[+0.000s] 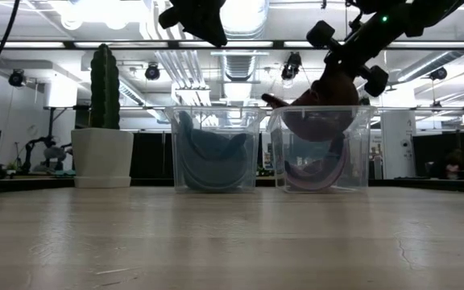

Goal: Pick & Place hat
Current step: Put the left pink cap into the right transparent bin

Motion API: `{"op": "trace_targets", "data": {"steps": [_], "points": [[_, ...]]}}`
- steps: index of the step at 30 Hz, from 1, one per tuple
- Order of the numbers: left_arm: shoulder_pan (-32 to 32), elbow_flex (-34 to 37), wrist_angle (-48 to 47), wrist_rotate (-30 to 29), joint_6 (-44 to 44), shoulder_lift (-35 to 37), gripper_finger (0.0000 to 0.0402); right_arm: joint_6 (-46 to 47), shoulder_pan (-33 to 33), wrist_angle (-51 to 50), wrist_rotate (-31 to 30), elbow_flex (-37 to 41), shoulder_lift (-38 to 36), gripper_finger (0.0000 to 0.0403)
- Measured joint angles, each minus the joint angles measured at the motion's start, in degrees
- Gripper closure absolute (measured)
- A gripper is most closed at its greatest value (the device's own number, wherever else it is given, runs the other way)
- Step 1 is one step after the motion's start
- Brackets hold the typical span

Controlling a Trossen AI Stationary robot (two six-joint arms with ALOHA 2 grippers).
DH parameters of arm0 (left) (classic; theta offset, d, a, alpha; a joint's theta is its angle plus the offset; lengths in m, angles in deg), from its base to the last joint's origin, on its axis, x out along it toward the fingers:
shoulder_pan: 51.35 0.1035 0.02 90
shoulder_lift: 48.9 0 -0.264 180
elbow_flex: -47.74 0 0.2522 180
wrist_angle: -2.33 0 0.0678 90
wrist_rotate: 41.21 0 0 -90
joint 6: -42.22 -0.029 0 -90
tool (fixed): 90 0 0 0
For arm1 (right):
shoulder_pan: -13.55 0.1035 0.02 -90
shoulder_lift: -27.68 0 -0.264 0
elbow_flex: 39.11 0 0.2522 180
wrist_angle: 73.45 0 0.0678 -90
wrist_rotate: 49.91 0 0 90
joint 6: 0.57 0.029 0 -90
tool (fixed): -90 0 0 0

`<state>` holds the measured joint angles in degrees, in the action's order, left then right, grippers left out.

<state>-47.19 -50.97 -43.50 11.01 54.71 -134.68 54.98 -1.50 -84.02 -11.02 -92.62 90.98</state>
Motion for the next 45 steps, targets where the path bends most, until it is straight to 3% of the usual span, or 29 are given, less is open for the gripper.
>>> {"op": "trace_targets", "data": {"steps": [8, 19, 25, 45], "points": [[0.0, 0.0, -0.1, 0.0, 0.0, 0.3, 0.0328, -0.9, 0.0, -0.1, 0.0, 0.0, 1.6, 0.0375], [0.0, 0.0, -0.1, 0.0, -0.5, 0.3, 0.0328, -10.3, 0.0, -0.5, 2.1, 0.0, 1.6, 0.0374], [0.0, 0.0, -0.1, 0.0, -0.5, 0.3, 0.0328, -6.3, 0.0, -2.0, 2.2, 0.0, 1.6, 0.0374], [0.0, 0.0, -0.1, 0.8, -1.4, 0.2, 0.0328, -6.0, 0.0, -3.5, 5.1, 0.0, 1.6, 0.0374]]}}
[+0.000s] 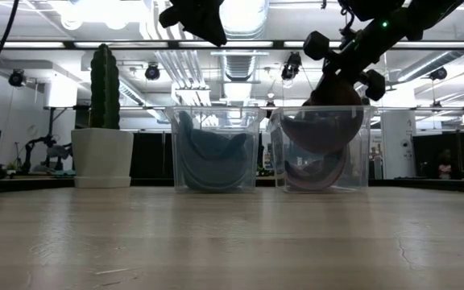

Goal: Pick & Place hat
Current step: Put the left pink cap into the right transparent bin

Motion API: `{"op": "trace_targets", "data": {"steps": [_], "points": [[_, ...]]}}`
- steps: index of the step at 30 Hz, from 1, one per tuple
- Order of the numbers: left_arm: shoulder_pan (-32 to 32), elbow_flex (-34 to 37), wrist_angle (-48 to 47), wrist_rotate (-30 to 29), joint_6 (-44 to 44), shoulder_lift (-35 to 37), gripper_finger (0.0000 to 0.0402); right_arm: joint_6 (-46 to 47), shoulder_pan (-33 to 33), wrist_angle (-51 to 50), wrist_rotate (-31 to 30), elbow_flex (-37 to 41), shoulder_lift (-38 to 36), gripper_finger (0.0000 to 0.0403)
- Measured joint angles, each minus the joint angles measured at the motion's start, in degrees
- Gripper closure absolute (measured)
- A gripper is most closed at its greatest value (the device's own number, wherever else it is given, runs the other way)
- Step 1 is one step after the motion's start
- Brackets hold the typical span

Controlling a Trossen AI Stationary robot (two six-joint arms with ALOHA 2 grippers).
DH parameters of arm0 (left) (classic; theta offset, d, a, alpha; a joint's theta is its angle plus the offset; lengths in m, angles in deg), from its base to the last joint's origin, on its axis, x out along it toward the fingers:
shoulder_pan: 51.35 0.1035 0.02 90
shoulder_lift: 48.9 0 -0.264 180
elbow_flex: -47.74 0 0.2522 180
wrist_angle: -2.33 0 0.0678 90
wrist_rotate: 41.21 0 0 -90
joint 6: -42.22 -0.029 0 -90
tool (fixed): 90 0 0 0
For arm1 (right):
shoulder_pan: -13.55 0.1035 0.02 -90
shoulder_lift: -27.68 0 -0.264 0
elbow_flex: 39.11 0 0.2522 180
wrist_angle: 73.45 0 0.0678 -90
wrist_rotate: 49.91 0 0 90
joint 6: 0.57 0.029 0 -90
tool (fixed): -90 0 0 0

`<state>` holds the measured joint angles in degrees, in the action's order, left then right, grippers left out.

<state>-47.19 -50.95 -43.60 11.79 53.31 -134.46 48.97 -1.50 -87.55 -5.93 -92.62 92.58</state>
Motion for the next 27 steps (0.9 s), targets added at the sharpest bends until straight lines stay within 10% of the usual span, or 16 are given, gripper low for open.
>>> {"op": "trace_targets", "data": {"steps": [27], "points": [[0.0, 1.8, 0.0, 0.1, -0.3, 0.0, 0.0328, -6.6, 0.0, -0.9, 2.6, 0.0, 0.0, 0.0269]]}}
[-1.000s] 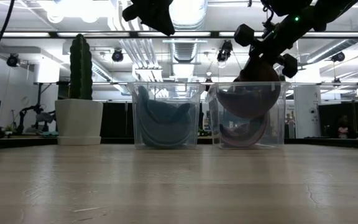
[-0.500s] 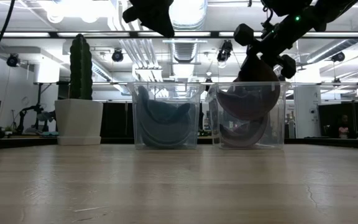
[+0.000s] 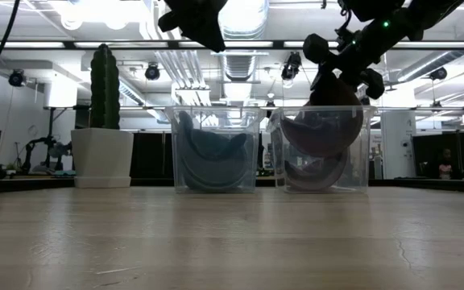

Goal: Pick & Place hat
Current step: Put the left pink cap into the right transparent bin

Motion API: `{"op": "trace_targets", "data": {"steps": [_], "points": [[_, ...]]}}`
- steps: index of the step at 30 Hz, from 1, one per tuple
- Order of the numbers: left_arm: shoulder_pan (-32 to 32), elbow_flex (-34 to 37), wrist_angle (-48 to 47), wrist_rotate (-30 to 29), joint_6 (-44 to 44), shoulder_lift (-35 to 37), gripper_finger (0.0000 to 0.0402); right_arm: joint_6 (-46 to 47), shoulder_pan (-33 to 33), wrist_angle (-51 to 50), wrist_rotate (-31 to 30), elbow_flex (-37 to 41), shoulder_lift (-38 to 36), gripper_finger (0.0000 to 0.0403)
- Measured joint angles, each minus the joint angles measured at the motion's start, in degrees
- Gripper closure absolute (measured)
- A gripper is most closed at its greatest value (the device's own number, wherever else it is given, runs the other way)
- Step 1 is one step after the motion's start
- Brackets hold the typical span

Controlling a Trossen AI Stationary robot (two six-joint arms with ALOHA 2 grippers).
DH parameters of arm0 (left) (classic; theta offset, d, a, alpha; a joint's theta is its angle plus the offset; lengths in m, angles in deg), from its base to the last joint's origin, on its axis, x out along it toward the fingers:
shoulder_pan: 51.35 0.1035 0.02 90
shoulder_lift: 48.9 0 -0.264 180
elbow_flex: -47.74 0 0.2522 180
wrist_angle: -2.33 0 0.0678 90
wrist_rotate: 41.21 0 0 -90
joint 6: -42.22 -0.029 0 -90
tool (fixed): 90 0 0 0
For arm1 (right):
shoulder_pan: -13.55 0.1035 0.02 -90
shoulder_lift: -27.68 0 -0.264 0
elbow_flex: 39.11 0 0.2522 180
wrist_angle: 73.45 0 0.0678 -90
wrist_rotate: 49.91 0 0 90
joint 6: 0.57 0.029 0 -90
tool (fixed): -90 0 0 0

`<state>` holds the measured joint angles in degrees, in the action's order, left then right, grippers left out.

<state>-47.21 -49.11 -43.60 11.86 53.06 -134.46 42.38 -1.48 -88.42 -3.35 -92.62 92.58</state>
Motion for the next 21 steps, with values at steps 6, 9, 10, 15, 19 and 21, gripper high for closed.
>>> {"op": "trace_targets", "data": {"steps": [6, 9, 10, 15, 19, 21], "points": [[0.0, 0.0, 0.1, 0.0, 0.0, 0.0, 0.0328, -0.9, 0.0, -4.0, 0.3, 0.0, 0.0, 0.0263], [0.0, 0.0, 0.1, 0.0, 0.0, 0.0, 0.0328, -1.0, 0.0, -5.5, 0.7, 0.0, 0.0, 0.0251], [0.0, 0.0, 0.1, 0.0, 0.0, 0.0, 0.0328, -1.0, 0.0, -6.0, 0.9, 0.0, -0.1, 0.0247], [0.0, 0.0, 0.1, 0.0, 0.1, 0.0, 0.0328, -4.3, 0.0, -7.7, 2.8, 0.0, -1.2, 0.0221], [0.0, 0.0, 0.1, 0.0, 0.1, 0.0, 0.0328, -4.6, -0.3, -11.9, 5.6, 0.0, -2.4, 0.0199], [0.0, 0.0, 0.1, 0.0, 0.1, 0.0, 0.0328, -4.7, -0.4, -14.5, 7.6, 0.0, -3.1, 0.019]]}}
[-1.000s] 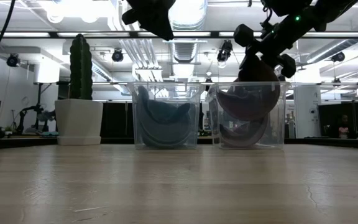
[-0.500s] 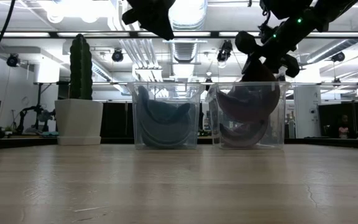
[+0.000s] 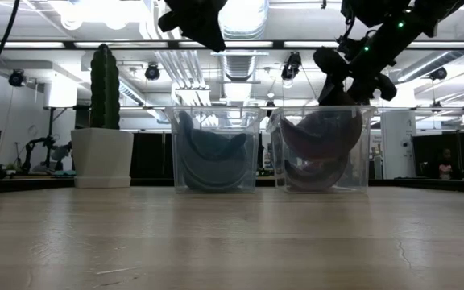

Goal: Pick & Place hat
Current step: Put the left pink cap into the right transparent bin, then put the pink cap into the right transparent bin

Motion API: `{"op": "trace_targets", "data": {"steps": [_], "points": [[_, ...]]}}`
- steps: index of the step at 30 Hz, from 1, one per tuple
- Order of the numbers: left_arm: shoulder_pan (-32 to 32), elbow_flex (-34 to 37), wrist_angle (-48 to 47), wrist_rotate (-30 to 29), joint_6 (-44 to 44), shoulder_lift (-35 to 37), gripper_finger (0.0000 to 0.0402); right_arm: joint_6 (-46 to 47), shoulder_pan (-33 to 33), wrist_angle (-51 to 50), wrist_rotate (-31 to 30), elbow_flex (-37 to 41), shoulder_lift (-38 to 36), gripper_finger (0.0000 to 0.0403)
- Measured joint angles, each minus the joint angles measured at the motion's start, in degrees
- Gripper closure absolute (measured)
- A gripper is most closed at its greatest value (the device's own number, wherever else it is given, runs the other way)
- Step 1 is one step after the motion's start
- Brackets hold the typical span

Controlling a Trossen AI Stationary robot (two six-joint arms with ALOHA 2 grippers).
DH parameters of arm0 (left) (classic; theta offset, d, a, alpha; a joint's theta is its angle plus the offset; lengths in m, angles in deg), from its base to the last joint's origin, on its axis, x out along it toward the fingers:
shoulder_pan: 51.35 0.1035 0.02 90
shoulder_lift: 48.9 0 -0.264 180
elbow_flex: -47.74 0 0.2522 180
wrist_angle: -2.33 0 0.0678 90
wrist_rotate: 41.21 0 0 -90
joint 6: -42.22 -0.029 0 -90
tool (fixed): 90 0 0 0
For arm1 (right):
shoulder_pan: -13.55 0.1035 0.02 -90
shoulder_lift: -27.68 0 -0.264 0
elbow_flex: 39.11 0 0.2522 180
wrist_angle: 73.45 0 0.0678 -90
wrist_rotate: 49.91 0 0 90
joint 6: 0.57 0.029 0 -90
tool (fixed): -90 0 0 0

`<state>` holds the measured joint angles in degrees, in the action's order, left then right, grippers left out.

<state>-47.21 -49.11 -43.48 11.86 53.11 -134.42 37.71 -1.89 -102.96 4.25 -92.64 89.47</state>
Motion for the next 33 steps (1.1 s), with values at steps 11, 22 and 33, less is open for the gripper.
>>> {"op": "trace_targets", "data": {"steps": [11, 22, 33], "points": [[0.0, 0.0, 0.1, 0.0, -0.1, 0.0, 0.0328, -1.7, 0.1, -5.5, 1.2, 0.0, -5.1, 0.017], [0.0, 0.0, 2.4, 0.0, -1.6, 0.0, 0.0328, -6.6, 0.2, -0.5, 2.6, 0.0, -6.8, 0.018], [0.0, 0.0, 2.9, 0.0, -2.8, 0.0, 0.0328, -5.4, 0.2, -3.4, 8.8, 0.0, -8.4, 0.0179]]}}
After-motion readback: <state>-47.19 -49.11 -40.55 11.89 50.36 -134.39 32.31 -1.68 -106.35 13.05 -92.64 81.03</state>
